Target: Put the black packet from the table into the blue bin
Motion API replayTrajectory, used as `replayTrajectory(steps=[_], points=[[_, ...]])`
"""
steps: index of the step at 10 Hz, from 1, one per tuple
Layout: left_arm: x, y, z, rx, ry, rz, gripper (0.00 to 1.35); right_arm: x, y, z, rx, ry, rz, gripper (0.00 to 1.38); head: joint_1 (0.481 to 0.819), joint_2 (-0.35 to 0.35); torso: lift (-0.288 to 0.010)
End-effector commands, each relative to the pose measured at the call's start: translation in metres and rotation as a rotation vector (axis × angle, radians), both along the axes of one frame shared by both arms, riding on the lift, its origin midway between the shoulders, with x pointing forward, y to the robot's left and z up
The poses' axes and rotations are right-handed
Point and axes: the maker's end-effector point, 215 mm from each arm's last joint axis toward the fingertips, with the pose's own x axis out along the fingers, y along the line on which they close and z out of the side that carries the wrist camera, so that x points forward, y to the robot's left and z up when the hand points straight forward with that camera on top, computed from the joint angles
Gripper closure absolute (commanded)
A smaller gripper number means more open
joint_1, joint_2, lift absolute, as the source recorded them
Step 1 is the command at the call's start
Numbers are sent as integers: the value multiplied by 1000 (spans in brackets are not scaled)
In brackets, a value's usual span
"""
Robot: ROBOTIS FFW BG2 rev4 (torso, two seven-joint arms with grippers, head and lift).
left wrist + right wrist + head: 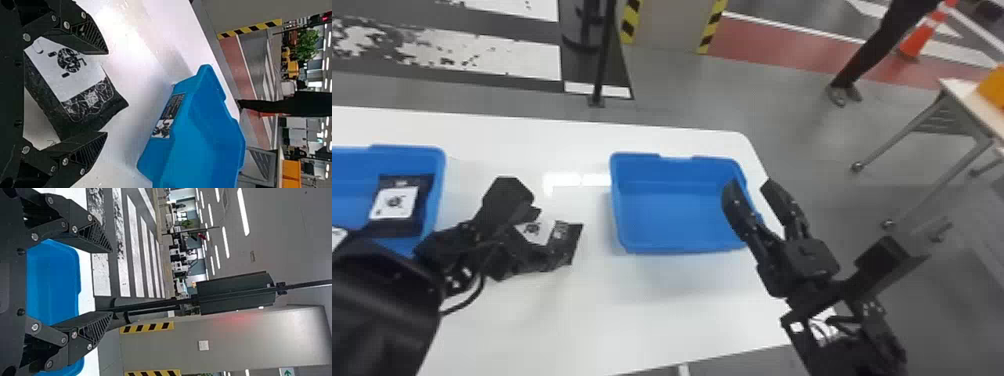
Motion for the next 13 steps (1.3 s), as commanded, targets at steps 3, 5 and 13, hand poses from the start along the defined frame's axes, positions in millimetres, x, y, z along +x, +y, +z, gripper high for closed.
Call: replayTrajectory(steps=[3,5,13], points=[[-11,6,-22,54,63,0,972,-1,-1,-1,5,3,-2,502,695,-326,-110],[-1,-11,5,37,-51,-58,1219,-1,-1,-1,7,3,-2,502,695,-335,-110],[40,120,145,52,-380,119,1217,-3,1,-2,9,7,2,502,695,-275,-110]])
